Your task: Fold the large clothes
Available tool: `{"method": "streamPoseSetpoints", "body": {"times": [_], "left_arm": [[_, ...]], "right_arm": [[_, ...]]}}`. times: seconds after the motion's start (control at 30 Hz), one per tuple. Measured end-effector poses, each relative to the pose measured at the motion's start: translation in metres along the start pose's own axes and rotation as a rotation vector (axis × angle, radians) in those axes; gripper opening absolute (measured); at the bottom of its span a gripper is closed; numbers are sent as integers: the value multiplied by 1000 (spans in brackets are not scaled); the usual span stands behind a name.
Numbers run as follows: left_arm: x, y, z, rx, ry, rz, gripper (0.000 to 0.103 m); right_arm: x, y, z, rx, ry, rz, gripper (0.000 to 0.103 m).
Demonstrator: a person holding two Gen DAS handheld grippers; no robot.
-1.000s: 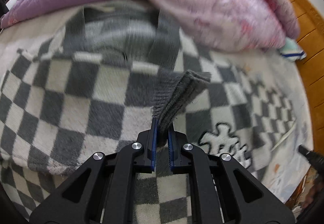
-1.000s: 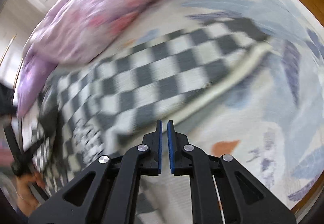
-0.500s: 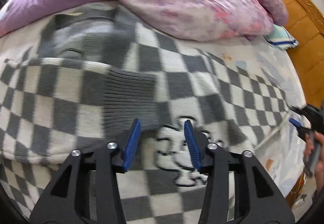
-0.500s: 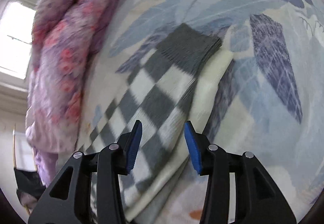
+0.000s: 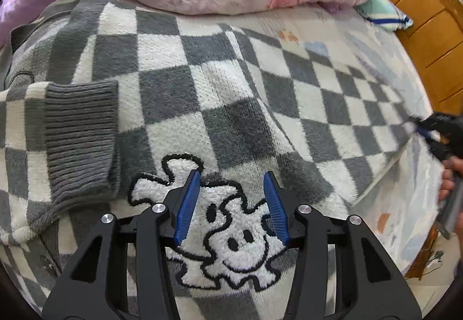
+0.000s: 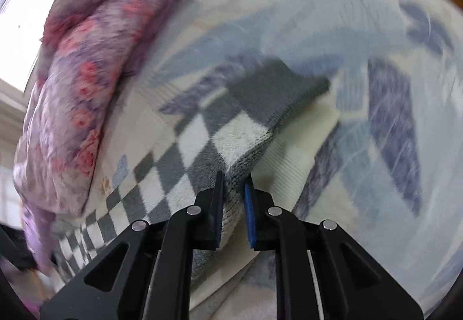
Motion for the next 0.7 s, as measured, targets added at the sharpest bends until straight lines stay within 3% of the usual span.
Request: {"method": "streamPoseSetpoints", "body": {"times": [0.23, 0.33, 0.43, 0.53, 0.63, 0.7], "left_arm": [[5, 16, -3, -43, 92, 31, 47], [-2, -6, -2, -7, 30, -51, 51], [-31, -53, -5, 84, -57, -94, 56], [-71, -95, -17, 147, -118, -84, 59], [-137, -138, -42, 188, -187, -13, 60], [-189, -163, -64, 198, -242, 52, 60]], "right_arm": [[-77, -70, -13, 196, -229, 43, 11], [-123, -101, -31, 263, -327, 85, 11], [-175, -129, -62, 308, -439, 128, 11], [-231, -148, -111, 323, -555, 169, 11], [-285, -159, -174, 310, -655, 226, 11], [-326, -161, -234, 283, -733, 277, 11]]}}
Point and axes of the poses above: each gripper's, at about its wrist camera, not at the fingertips, and y roughly the way its jaws point, x to its right, z to its top, the point moved 9 cm from there along y, roughly the way its jaws point, and after that the axes turned 9 degrees about y, right-handed, at the moved point
